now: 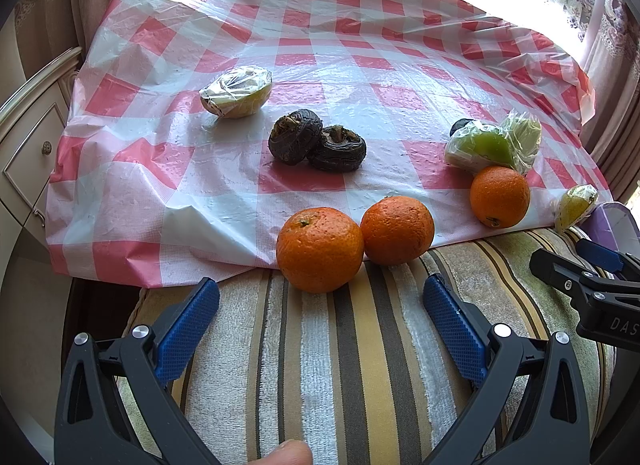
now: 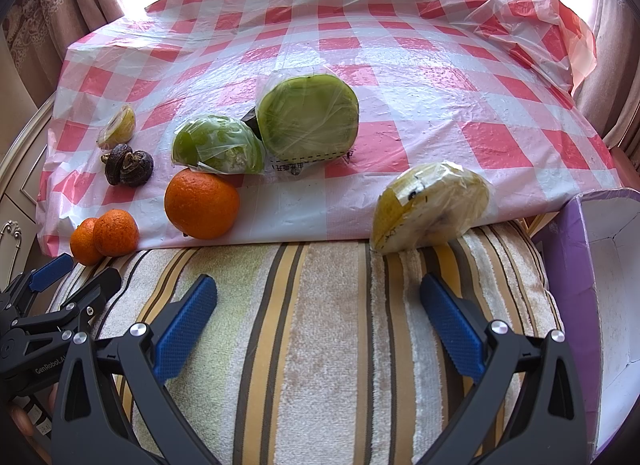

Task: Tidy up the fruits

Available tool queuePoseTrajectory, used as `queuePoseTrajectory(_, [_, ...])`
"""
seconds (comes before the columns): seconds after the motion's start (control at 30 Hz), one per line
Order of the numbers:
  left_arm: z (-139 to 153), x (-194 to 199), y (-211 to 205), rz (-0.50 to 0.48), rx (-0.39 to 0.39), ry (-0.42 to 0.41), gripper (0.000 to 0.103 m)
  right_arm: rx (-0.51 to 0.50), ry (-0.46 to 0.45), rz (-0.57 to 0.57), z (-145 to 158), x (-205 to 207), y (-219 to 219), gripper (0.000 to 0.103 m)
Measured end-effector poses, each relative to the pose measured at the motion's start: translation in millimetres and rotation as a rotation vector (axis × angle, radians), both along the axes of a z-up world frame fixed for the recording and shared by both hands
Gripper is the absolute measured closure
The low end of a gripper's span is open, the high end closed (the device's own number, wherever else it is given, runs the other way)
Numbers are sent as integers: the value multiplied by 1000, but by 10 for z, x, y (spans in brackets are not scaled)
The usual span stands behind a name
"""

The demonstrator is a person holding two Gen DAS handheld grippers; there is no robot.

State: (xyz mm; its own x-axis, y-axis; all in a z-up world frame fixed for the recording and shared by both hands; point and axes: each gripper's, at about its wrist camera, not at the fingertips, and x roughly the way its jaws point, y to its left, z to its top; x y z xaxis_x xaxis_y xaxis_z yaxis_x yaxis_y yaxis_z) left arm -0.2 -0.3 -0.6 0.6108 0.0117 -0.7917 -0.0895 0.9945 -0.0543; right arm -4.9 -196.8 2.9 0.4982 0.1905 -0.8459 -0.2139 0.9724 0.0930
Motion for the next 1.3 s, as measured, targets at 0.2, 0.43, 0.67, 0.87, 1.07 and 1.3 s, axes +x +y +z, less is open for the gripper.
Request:
queuePoseTrajectory(0.2, [-3, -17, 91, -6, -85, -14, 4, 1, -1, 0, 2, -1, -3, 1])
queuePoseTrajectory(0.43, [23, -72, 173, -30, -196, -66, 4, 1, -2, 0, 3, -5, -5, 1])
queuePoseTrajectory(0.67, [70, -130, 243, -7, -244, -92, 5, 101, 15, 20, 34, -9, -146, 1])
queuePoseTrajectory(0.87, [165, -162, 183, -5, -173, -132, 6, 181, 74, 96, 89, 44, -269, 1])
queuePoseTrajectory(1.07, [153, -133, 219, -12, -197, -121, 14, 300, 57, 94, 130, 48, -459, 1])
queuePoseTrajectory(1.3, [110, -108, 239, -23, -223, -107, 29, 264, 13, 47, 181, 19, -588, 1])
